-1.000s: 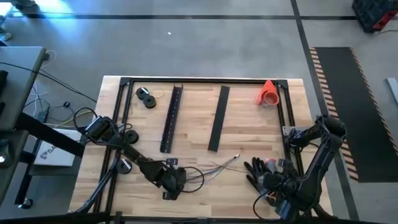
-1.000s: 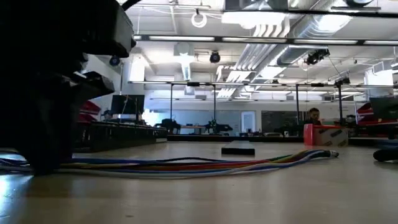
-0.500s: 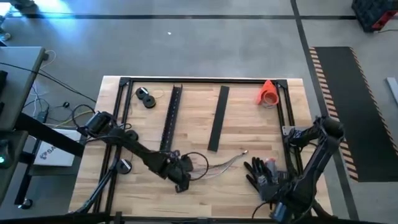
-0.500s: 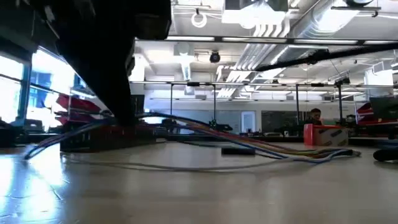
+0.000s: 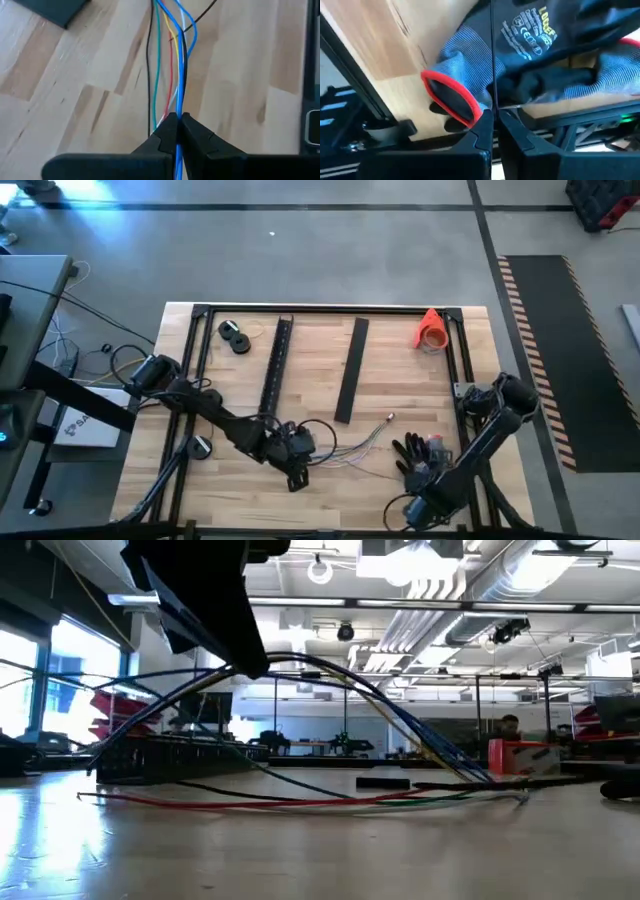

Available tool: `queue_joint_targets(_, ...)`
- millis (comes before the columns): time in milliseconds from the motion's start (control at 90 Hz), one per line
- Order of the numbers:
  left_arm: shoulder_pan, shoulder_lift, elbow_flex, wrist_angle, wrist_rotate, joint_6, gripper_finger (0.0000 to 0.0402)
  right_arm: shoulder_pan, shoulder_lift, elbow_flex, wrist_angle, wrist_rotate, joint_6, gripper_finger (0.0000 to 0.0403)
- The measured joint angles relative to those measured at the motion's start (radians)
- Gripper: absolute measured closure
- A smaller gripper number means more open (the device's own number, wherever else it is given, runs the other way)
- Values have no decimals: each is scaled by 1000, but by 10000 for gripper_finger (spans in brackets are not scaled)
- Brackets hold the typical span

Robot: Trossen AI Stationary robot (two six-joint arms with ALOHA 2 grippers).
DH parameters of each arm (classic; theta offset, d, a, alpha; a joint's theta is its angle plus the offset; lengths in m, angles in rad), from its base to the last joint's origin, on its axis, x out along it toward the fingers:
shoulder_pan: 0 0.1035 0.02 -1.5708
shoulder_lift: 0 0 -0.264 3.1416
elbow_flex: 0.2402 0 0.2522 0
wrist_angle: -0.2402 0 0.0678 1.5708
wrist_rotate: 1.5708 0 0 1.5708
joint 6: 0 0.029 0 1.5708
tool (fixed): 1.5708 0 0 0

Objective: Ziptie cables
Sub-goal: Wrap the cable wires using zip tie

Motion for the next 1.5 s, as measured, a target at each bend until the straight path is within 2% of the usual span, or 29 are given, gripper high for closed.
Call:
queue_joint_targets(100, -1, 14, -12, -3, 6, 38, 398, 11, -2, 13, -38, -29, -24, 403)
queue_joint_targets(189, 0, 34, -13, -2, 23, 92, 378, 20, -2, 43, -99, -31, -40, 403)
queue_joint_targets(333, 0, 70, -13, 23, 73, 156, 317, 37, -3, 91, -144, -36, -52, 403)
queue_joint_targets(500, 0, 128, -13, 29, 102, 245, 239, 58, -3, 101, -154, -99, -69, 403)
queue_joint_targets(667, -3, 182, -8, 32, 77, 290, 197, 71, -2, 101, -152, -112, -51, 403)
queue_joint_targets(933, -37, 167, -3, 7, -5, 202, 202, 70, 0, 101, -136, -68, -45, 403)
queue_joint_targets(1133, -81, 150, 32, -51, -124, 188, 219, 66, 0, 101, -119, -34, -60, 403)
queue_joint_targets(1500, -34, 188, -4, -7, -89, 191, 196, 59, 0, 100, -89, -7, -62, 403)
